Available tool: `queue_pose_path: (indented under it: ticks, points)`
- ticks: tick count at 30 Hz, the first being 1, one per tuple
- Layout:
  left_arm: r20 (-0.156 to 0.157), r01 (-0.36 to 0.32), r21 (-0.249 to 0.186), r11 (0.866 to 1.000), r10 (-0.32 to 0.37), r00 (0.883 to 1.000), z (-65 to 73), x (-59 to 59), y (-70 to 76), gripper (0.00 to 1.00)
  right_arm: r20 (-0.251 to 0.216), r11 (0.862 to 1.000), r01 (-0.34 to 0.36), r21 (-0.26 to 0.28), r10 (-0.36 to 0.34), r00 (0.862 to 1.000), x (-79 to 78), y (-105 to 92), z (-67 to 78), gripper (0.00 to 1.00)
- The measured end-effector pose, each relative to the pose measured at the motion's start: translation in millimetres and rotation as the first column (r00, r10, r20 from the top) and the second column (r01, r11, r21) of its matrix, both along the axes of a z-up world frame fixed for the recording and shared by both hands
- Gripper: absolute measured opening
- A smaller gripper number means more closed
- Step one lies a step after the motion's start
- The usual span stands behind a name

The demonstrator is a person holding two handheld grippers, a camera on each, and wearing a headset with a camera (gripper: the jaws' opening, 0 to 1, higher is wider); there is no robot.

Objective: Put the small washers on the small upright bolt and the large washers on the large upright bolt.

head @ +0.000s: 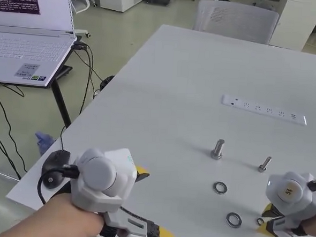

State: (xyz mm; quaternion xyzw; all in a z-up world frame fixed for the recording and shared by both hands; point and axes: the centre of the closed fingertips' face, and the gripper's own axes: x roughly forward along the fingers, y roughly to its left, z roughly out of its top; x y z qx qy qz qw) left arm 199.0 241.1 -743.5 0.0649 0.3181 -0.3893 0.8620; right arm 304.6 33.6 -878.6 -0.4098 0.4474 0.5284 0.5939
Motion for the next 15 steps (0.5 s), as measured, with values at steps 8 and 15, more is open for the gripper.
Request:
queue_pose_path:
  ticks: [8,15]
  points:
    - [-0.003,-0.002,-0.006,1.0,0.002,1.0,-2.2,-1.5,-3.1,0.87,0.008,0.999,-0.035,-0.038,0.035,0.999,0.0,-0.3,-0.8,0.15]
    - [-0.004,-0.002,-0.008,1.0,0.002,1.0,-3.4,-0.8,-3.2,0.86,0.001,0.997,-0.036,-0.069,0.036,0.999,2.0,-0.4,-1.6,0.13]
